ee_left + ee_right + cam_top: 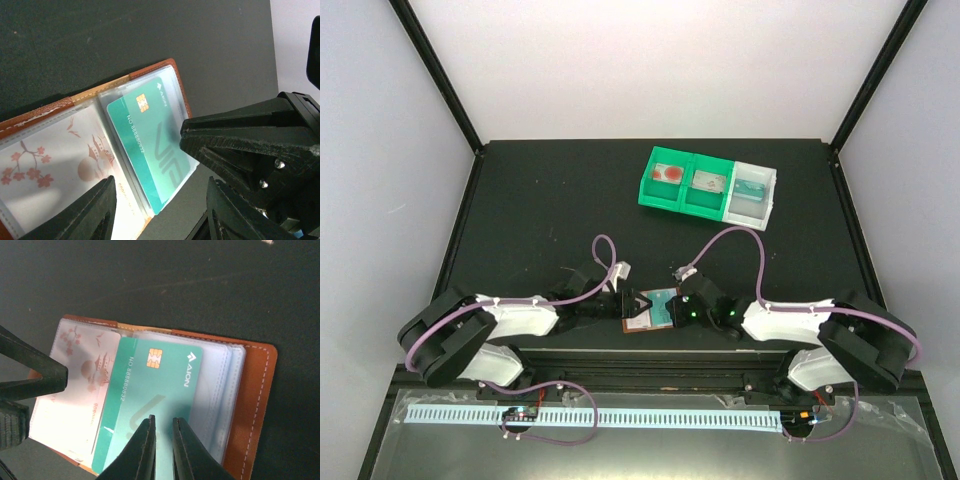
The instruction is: Take the credit cards out of the card holder
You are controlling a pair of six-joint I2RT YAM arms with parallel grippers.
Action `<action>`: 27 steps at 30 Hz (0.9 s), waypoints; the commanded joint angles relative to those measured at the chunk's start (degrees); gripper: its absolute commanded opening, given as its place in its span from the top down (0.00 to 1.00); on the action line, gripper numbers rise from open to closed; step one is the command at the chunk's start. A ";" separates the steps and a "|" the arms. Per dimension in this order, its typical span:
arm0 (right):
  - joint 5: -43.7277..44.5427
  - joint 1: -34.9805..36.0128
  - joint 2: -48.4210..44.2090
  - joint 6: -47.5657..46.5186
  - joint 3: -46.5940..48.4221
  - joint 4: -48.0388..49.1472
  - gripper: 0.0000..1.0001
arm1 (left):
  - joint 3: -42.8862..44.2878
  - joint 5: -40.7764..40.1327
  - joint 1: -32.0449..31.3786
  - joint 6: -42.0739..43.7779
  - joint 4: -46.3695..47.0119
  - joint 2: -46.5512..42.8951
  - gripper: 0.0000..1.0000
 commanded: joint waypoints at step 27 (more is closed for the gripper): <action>-0.62 -0.35 2.20 1.11 -4.03 5.99 0.87 | 0.45 -1.23 -2.29 -6.21 14.22 13.98 0.78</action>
